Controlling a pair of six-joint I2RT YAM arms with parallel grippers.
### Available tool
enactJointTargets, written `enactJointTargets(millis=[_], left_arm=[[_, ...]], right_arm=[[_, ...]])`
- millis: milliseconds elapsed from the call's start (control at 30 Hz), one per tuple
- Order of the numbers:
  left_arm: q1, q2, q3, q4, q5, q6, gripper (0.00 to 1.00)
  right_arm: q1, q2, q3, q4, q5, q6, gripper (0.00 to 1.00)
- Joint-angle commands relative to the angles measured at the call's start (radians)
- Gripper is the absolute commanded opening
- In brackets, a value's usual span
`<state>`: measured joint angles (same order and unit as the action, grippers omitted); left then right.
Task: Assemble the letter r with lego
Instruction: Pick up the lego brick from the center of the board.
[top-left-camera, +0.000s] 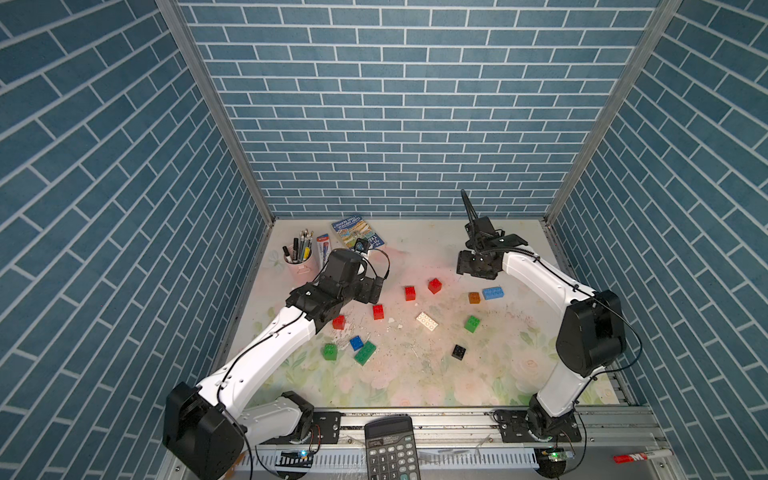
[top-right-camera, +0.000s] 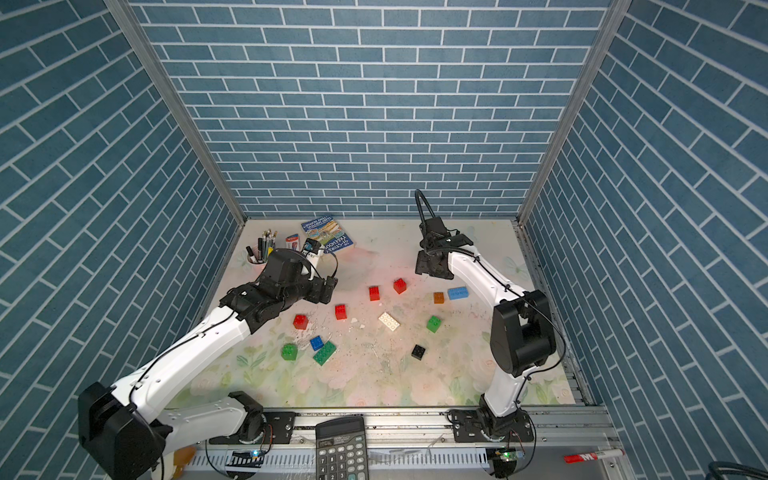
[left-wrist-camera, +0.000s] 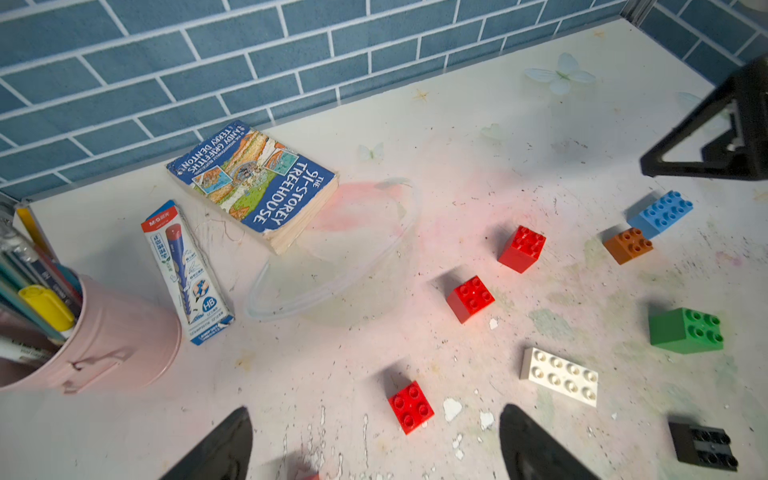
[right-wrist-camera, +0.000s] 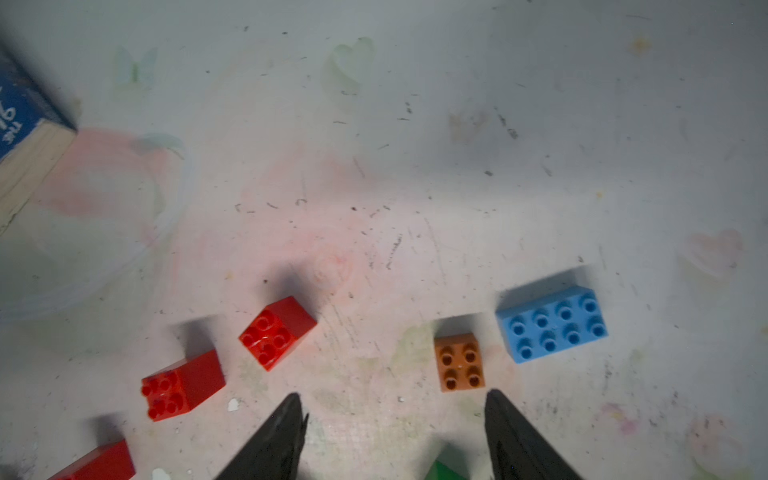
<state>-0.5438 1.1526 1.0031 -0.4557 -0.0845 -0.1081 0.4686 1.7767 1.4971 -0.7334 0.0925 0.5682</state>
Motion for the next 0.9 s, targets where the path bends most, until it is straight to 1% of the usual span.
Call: enactJointTargets(millis=[0, 200, 367, 400, 567, 867], left_arm=[[-0.005, -0.039, -0.035, -0.091, 0.007, -0.011, 0.94], [-0.005, -0.064, -0.061, -0.117, 0.016, 0.016, 0.94], [-0.004, -0.056, -0.07, -0.103, 0.041, 0.033, 0.95], [-0.004, -0.053, -0.069, -0.099, 0.051, 0.037, 0.96], [-0.004, -0.026, -0.055, -0.074, 0.113, 0.068, 0.98], [0.012, 0.055, -0.017, -0.03, 0.139, 0.1, 0.99]], right_arm=[[0.022, 0.062, 0.063, -0.044, -0.072, -0.042, 0.71], [0.05, 0.19, 0.221, -0.133, -0.146, -0.197, 0.72], [0.057, 0.265, 0.295, -0.179, -0.174, -0.278, 0.74], [0.059, 0.276, 0.306, -0.185, -0.206, -0.289, 0.74], [0.071, 0.32, 0.328, -0.202, -0.23, -0.322, 0.74], [0.094, 0.376, 0.339, -0.233, -0.207, -0.392, 0.73]])
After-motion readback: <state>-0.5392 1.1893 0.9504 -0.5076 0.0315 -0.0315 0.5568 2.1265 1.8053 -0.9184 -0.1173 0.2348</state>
